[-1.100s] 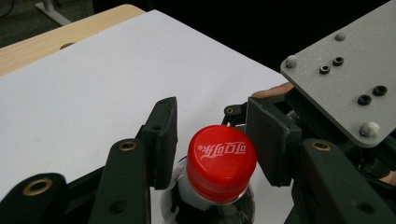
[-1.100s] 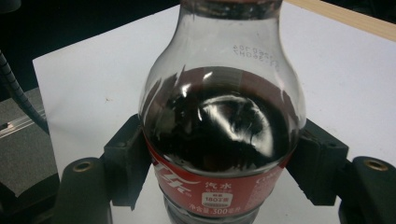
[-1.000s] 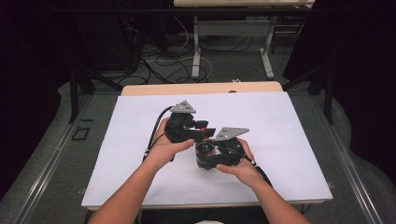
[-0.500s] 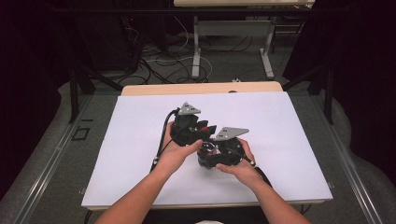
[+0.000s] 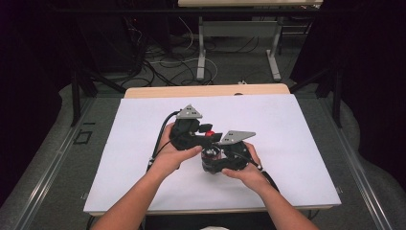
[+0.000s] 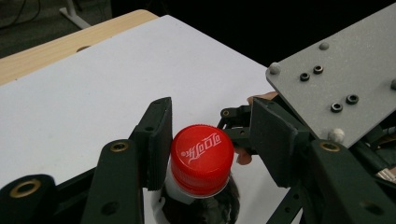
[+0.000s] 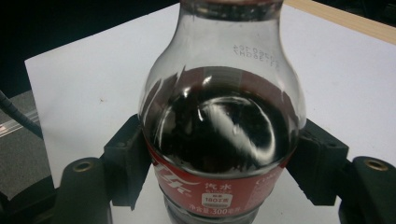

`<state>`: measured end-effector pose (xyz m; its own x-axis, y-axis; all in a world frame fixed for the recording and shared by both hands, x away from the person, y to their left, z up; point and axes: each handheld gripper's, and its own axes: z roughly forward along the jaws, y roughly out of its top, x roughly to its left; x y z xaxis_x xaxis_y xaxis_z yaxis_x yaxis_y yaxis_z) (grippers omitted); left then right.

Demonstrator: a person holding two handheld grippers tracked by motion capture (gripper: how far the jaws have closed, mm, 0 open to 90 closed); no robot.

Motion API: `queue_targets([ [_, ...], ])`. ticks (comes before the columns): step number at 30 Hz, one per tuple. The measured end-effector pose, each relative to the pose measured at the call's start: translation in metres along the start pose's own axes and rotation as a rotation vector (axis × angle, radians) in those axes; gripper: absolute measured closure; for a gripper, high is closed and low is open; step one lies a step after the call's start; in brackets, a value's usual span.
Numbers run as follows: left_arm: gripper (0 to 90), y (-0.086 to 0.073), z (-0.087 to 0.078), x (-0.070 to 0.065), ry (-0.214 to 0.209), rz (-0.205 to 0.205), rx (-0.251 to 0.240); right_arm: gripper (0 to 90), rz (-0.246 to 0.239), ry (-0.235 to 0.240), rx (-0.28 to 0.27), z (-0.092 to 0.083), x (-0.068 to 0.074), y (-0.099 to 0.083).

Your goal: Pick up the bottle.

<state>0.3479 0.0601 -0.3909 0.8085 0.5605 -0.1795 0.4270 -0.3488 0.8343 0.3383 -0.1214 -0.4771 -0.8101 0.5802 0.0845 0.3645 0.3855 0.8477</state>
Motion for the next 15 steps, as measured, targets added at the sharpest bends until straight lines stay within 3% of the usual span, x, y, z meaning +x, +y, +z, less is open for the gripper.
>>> queue_targets([
  [5,50.4,-0.002,0.001,0.004,0.002,0.022,0.013,29.8,-0.005,0.0,-0.002,0.0,0.001,0.0],
  [15,54.1,-0.004,0.007,0.011,-0.021,-0.003,0.011,29.8,-0.016,0.006,0.006,0.001,0.002,0.0],
])
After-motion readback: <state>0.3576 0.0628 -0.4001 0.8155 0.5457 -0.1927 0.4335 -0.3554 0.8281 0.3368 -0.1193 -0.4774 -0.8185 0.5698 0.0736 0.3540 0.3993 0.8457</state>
